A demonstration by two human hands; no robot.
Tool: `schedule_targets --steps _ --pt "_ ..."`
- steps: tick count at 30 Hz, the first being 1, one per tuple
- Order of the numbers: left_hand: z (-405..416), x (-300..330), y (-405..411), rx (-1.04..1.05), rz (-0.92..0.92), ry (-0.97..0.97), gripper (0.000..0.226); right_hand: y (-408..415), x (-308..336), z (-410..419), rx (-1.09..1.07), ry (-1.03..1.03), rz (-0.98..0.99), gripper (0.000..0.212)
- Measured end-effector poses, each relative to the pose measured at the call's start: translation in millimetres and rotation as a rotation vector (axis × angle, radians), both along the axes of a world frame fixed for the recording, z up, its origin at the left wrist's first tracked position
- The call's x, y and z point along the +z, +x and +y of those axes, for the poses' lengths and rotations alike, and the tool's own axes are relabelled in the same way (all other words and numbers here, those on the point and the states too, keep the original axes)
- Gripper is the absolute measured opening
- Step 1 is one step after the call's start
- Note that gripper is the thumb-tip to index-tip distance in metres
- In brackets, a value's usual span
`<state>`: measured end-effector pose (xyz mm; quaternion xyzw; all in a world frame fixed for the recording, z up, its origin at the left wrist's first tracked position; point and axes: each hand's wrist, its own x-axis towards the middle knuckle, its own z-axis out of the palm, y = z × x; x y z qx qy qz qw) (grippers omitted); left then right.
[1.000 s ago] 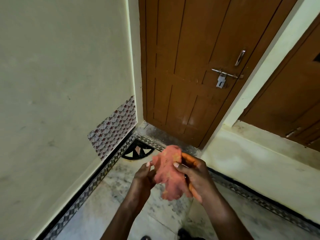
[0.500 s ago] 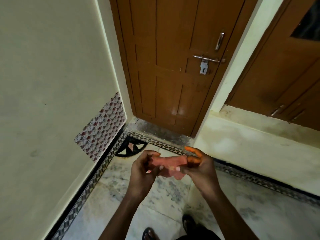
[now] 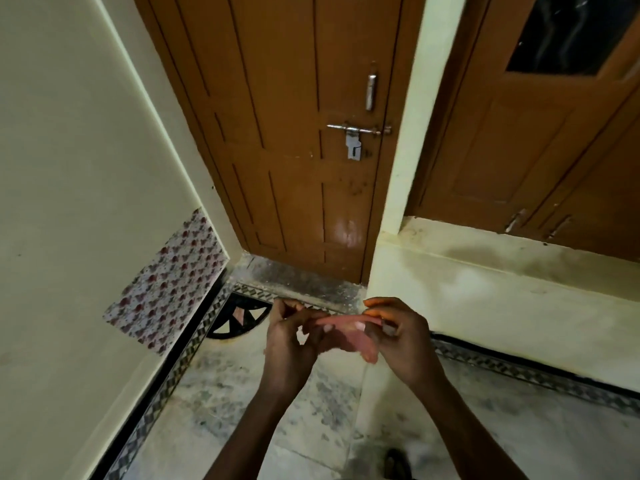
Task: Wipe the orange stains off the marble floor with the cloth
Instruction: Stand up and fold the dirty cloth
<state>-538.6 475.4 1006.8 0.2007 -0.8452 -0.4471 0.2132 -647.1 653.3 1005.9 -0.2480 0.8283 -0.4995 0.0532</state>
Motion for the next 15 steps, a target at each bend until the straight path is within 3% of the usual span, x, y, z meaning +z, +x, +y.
schedule_targets --steps 4,7,10,15 --pt "47.2 6.4 -58.0 -0.061 0.07 0.171 0.006 -57.5 11.7 40.9 0.061 -0.061 -0.138 0.015" --pt "76.6 9.4 -98.9 -0.058 0.085 0.359 0.013 -92.1 16.6 65.5 0.11 -0.103 -0.254 0.042" --pt "92.6 7.9 -137.0 -0.088 0.077 0.469 0.019 -127.8 17.1 78.7 0.076 -0.112 -0.246 0.039" --pt "90.2 -4.1 -208.0 -0.255 0.067 0.628 0.054 -198.1 5.9 87.5 -0.063 -0.241 -0.215 0.042"
